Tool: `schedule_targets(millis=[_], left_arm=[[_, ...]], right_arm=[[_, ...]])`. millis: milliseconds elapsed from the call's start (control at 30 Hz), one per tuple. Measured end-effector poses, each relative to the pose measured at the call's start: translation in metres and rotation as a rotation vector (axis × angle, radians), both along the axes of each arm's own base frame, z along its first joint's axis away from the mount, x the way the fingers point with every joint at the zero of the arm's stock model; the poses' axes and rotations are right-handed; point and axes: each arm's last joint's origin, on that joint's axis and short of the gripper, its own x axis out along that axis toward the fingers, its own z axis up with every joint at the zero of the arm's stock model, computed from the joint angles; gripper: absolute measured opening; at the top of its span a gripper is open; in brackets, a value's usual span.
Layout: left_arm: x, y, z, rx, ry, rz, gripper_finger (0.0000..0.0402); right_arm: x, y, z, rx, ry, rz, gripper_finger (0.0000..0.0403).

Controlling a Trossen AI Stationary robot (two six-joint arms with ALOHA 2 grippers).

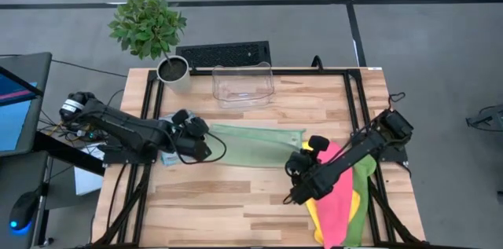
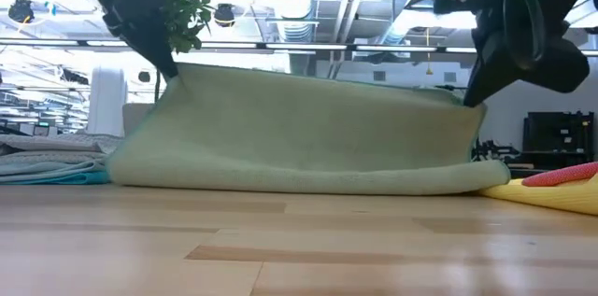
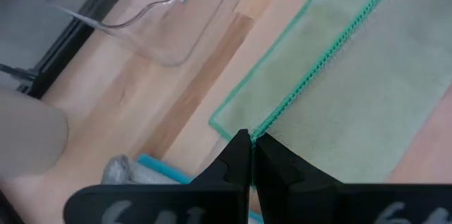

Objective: Fold microfiber towels
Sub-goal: Fold the light green microfiber cloth

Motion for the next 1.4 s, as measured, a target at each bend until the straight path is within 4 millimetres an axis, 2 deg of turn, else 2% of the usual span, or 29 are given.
schedule_targets(millis=[200,433,633,800,1133,1400], left_arm=[[0.004,0.008,0.000,-0.023,0.006,-0.005,0.0000],[-0.003,0.009,-0.028,-0.043,0.044,-0.006,0.0000],[-0.005,0.014,-0.035,0.015,0.036,0.019,0.0000],[0.000,0.024,-0.043,-0.039,0.011,0.013,0.0000],[0.004,0.038,-0.043,-0.047,-0.010,0.030,0.0000],[0.004,0.038,-0.043,-0.060,-0.014,0.034,0.0000]], right_arm=[[0.002,-0.001,-0.005,0.031,0.003,0.011,0.0007],[0.009,-0.009,-0.007,0.048,0.007,0.005,0.0007],[0.016,-0.020,-0.008,0.075,0.024,-0.024,0.0016],[0.020,-0.028,-0.008,0.107,0.034,-0.065,0.0020],[0.021,-0.033,-0.011,0.124,0.041,-0.093,0.0054],[0.017,-0.039,-0.029,0.140,0.023,-0.105,0.0090]])
